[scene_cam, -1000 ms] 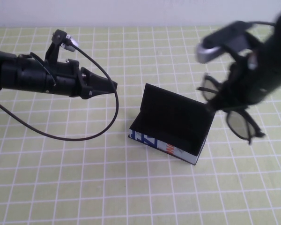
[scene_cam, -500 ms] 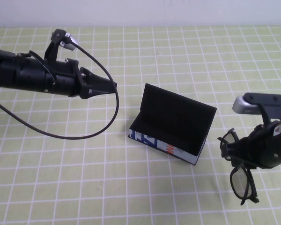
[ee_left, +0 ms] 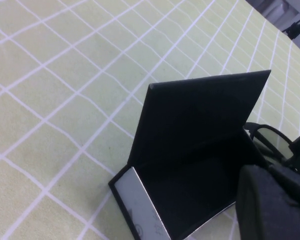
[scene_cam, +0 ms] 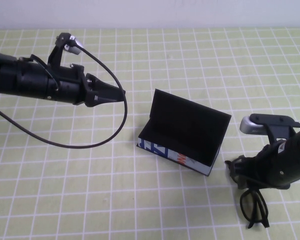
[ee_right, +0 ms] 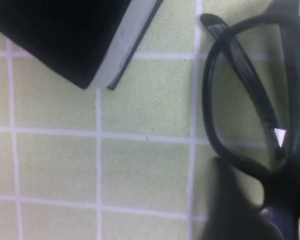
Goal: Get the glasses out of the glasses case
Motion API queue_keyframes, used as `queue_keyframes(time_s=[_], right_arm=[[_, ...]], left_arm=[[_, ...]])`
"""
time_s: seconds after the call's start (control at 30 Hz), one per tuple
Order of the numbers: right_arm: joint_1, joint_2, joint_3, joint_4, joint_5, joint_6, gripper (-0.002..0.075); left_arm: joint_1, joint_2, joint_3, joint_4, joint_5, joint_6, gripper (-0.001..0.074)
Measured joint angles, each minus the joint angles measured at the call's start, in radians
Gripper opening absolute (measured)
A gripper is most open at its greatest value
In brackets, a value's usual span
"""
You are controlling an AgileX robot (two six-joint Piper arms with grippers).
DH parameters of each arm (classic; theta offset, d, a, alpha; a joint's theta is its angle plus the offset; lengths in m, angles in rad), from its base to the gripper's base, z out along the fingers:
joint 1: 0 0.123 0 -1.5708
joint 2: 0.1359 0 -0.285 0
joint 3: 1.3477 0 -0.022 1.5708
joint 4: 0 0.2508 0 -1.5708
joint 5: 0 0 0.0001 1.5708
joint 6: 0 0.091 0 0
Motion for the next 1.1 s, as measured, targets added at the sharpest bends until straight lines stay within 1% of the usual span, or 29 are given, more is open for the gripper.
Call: queue_keyframes(time_s=[0.07, 0.1, 0.17, 0.27, 0.4, 0.5, 0.57, 0.67, 0.73, 0.83, 0.9, 1.0, 1.1], right_arm=[[0.0, -0.004, 0.0, 0.0, -0.002, 0.0, 0.0319], [0.0, -0.01, 0.0, 0.0, 0.0, 0.0, 0.034], [0.0, -0.036, 0.0, 0.0, 0.02, 0.0, 0.0346], [0.0, -0.121, 0.0, 0.002, 0.073, 0.002, 0.0307], [0.0, -0.292, 0.0, 0.004, 0.182, 0.0, 0.0206], [0.0, -0.451, 0.002, -0.008, 0.266, -0.005, 0.0138], [0.0, -0.58, 0.015, -0.012, 0.303, -0.02, 0.0092], [0.0, -0.759, 0.039, -0.013, 0.351, -0.043, 0.0024], [0.0, -0.877, 0.056, -0.015, 0.365, -0.058, 0.0001], [0.0, -1.022, 0.09, -0.014, 0.355, -0.076, -0.0011], [0.0, -1.094, 0.125, -0.005, 0.318, -0.107, -0.0013], [0.0, -1.181, 0.201, 0.047, 0.21, -0.186, -0.0015], [0.0, -1.227, 0.309, 0.169, 0.033, -0.304, -0.0015]], left_arm=[[0.0, 0.0, 0.0, -0.002, 0.0, 0.0, -0.0004], [0.0, -0.001, 0.0, -0.004, 0.0, -0.002, -0.0004], [0.0, -0.015, 0.0, -0.004, -0.005, -0.012, -0.0004], [0.0, -0.065, 0.0, 0.003, -0.038, -0.046, -0.0004], [0.0, -0.177, 0.006, 0.048, -0.105, -0.106, -0.0004], [0.0, -0.293, 0.058, 0.047, -0.207, -0.123, -0.0004], [0.0, -0.398, 0.126, 0.027, -0.297, -0.127, -0.0004], [0.0, -0.567, 0.281, -0.049, -0.437, -0.083, -0.0004], [0.0, -0.699, 0.398, -0.125, -0.53, -0.02, -0.0004], [0.0, -0.891, 0.564, -0.245, -0.661, 0.073, -0.0004], [0.0, -1.032, 0.666, -0.309, -0.733, 0.125, -0.0004], [0.0, -1.234, 0.818, -0.369, -0.827, 0.188, -0.0004], [0.0, -1.446, 0.939, -0.387, -0.902, 0.21, -0.0004]])
